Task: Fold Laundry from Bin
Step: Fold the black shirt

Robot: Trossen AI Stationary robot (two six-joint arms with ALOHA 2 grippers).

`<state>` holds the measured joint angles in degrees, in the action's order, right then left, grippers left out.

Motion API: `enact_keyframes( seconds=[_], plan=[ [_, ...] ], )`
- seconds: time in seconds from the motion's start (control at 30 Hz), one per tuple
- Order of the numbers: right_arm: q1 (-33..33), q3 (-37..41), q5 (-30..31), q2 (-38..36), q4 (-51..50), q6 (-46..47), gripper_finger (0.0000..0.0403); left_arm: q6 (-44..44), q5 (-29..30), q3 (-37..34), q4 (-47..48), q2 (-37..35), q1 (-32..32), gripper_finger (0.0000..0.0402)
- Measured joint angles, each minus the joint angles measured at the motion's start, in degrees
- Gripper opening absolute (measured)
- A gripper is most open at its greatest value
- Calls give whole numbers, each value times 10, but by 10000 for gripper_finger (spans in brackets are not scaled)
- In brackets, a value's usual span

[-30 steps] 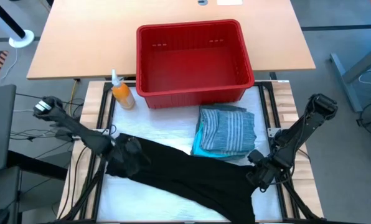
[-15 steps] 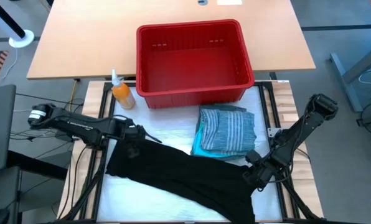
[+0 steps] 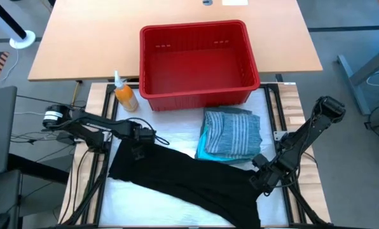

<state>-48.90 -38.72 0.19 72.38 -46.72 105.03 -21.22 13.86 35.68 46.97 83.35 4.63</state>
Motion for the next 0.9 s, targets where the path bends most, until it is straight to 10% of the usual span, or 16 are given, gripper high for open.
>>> enact_keyframes(
  seconds=[0.47, 0.9],
  plan=[
    [-16, 0, -27, 0, -38, -7, 32, 7, 18, 6, 31, -37, 96, 142],
    [-19, -76, -79, -1, -132, -94, 160, 20, 18, 21, 33, -42, 99, 142]
  ],
)
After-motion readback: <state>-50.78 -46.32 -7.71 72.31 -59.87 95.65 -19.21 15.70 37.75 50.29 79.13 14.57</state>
